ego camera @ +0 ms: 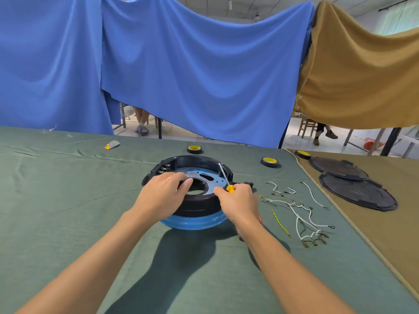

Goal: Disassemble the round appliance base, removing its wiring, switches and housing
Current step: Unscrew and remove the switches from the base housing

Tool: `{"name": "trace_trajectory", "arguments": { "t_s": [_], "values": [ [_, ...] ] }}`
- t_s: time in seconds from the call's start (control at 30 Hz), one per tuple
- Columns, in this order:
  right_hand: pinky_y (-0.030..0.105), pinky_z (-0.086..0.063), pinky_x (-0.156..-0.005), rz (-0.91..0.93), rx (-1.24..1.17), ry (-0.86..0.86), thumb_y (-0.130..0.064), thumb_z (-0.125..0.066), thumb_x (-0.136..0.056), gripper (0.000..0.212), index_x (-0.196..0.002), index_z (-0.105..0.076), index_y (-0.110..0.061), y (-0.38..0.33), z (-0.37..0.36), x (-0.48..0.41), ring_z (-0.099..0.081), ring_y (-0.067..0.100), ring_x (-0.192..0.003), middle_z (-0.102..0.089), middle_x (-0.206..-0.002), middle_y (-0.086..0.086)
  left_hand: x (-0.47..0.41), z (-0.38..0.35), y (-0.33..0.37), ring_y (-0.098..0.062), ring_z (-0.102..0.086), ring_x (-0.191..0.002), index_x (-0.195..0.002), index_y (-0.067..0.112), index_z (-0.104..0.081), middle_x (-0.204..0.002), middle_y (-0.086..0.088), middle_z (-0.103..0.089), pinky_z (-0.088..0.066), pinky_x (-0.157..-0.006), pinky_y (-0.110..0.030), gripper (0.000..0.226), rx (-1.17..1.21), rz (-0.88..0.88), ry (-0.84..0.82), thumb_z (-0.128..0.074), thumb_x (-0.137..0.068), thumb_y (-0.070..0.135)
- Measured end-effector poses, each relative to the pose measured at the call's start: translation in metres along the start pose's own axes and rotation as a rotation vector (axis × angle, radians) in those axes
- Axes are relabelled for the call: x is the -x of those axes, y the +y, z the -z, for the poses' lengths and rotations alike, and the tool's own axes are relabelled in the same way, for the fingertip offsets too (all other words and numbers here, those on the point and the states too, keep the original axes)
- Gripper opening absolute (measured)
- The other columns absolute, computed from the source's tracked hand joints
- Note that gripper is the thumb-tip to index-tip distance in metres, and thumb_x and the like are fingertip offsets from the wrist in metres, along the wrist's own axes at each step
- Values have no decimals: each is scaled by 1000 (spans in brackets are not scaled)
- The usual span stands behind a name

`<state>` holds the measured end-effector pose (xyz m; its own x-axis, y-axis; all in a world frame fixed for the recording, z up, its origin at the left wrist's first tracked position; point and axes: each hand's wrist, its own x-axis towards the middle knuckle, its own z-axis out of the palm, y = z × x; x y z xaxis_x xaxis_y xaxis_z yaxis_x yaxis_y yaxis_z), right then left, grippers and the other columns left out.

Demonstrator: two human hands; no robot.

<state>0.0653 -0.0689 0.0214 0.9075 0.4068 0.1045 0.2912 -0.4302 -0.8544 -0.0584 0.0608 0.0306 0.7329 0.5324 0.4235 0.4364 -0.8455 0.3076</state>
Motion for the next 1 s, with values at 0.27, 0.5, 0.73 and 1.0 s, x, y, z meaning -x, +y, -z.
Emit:
{"name": "trace_trajectory", "arguments": {
  "t_s": [0.27,0.5,0.73,1.0],
  "values": [
    [29,-41,-56,-42,-97,-73,-26,-67,-84,33,-60,-48,-14,-9,5,-25,-53,17,-54,-61,-59,5,13,-5,1,-12,-63,-96,-98,28,-64,-100,13,-68,-46,-74,-30,73,-311,-158,18,-1,-89,64],
    [36,-50,-66,26,2,-33,-54,-63,-76,41,-65,-48,-17,-2,5,3,-65,28,-76,-64,-74,7,20,-12,3,-14,-68,-70,-91,31,-72,-79,15,-72,-43,-53,-27,40,-301,-342,152,-39,-93,54],
    [31,-35,-55,2,-100,-60,-33,-68,-83,41,-56,-41,-18,1,7,-8,-48,24,-60,-50,-60,3,17,-18,17,-17,-66,-72,-102,27,-65,-86,10,-70,-30,-51,-27,43,-333,-397,111,-30,-98,51],
    [28,-29,-50,-65,-85,-136,-28,-71,-85,38,-59,-45,-16,-11,19,-35,-42,20,-55,-49,-58,3,-2,18,-26,-18,-62,-104,-112,33,-66,-111,10,-69,-50,-81,-32,51,-206,-261,-31,-31,-94,65]
  ]
}}
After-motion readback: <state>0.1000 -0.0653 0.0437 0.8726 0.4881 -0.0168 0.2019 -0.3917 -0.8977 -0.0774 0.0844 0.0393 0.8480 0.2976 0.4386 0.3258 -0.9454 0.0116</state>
